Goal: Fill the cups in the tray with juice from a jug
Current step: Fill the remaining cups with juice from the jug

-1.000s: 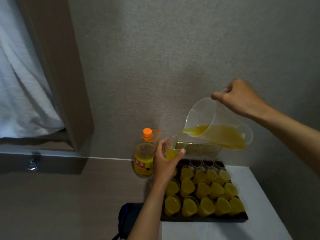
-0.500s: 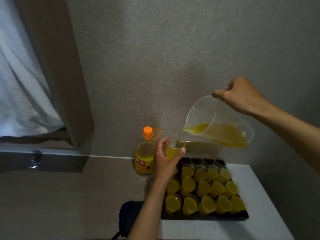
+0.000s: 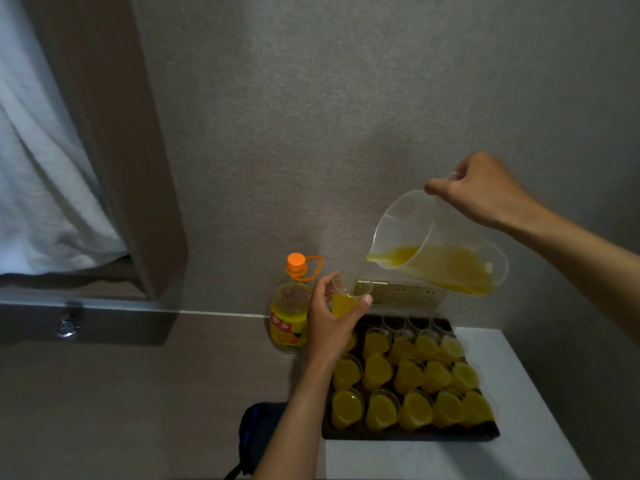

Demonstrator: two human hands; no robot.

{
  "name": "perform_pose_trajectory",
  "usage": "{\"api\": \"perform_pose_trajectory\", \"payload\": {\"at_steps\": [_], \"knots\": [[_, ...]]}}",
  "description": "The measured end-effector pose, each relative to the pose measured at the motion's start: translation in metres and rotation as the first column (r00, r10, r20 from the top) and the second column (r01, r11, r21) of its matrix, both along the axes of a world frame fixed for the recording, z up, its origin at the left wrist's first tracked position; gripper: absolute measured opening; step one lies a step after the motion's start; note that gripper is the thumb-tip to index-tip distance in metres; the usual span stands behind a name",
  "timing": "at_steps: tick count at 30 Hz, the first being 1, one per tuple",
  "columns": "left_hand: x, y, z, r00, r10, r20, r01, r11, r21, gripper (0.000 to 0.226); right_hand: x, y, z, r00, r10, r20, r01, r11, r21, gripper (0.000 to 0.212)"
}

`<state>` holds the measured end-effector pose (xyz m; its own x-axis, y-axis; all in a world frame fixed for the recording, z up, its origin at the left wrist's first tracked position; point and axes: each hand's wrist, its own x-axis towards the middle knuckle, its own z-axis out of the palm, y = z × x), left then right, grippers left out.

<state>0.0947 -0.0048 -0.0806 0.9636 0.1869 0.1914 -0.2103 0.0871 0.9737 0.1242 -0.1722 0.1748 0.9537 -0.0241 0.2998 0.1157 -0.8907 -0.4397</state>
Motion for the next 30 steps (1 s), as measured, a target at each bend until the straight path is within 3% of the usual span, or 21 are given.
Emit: {"api": "perform_pose_trajectory", "payload": {"at_steps": [30], "knots": [[0.004,-0.003,0.0,1.0,-0.013,0.0,0.013,1.0,-0.016,0.056,0.011,-0.003,-0.014,1.0,0.014,-0.022,-0.013,0.998,0.066,0.046]]}}
